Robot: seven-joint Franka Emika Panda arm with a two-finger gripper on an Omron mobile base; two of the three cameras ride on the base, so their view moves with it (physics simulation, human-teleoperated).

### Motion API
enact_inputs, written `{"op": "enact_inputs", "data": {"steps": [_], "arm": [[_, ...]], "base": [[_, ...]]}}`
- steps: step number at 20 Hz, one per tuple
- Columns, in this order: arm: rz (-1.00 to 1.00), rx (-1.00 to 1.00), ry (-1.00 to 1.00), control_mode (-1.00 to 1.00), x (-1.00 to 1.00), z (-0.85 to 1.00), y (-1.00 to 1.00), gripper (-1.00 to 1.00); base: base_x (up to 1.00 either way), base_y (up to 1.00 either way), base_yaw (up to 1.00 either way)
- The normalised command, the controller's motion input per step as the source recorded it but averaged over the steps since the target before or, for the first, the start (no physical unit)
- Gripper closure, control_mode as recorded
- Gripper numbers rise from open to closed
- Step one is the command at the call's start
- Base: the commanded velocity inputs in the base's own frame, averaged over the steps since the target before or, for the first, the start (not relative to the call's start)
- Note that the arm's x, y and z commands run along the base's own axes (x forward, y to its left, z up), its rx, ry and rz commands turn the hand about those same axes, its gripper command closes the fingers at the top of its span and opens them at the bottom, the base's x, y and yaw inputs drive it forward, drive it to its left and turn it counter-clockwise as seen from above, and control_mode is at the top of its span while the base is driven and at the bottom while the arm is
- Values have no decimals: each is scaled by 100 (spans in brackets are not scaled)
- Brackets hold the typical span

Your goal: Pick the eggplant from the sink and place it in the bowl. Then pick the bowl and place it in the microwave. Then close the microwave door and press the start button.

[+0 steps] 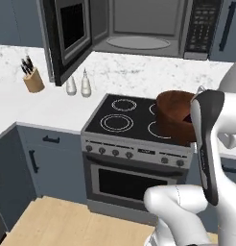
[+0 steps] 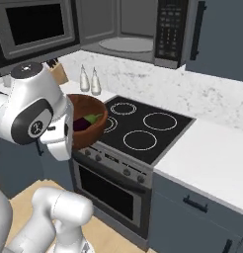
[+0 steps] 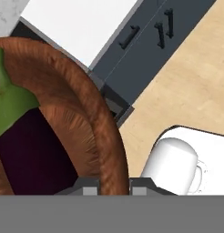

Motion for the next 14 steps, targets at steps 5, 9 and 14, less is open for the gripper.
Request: {"op": "enact_inputs", "data": {"steps": [5,9,14], "arm": [[0,0,0,100,0,0,0,100],[0,0,0,100,0,0,0,100],[0,0,0,100,0,0,0,100]], "base": [[56,-13,32],[32,-4,27],[47,-2,18]]}}
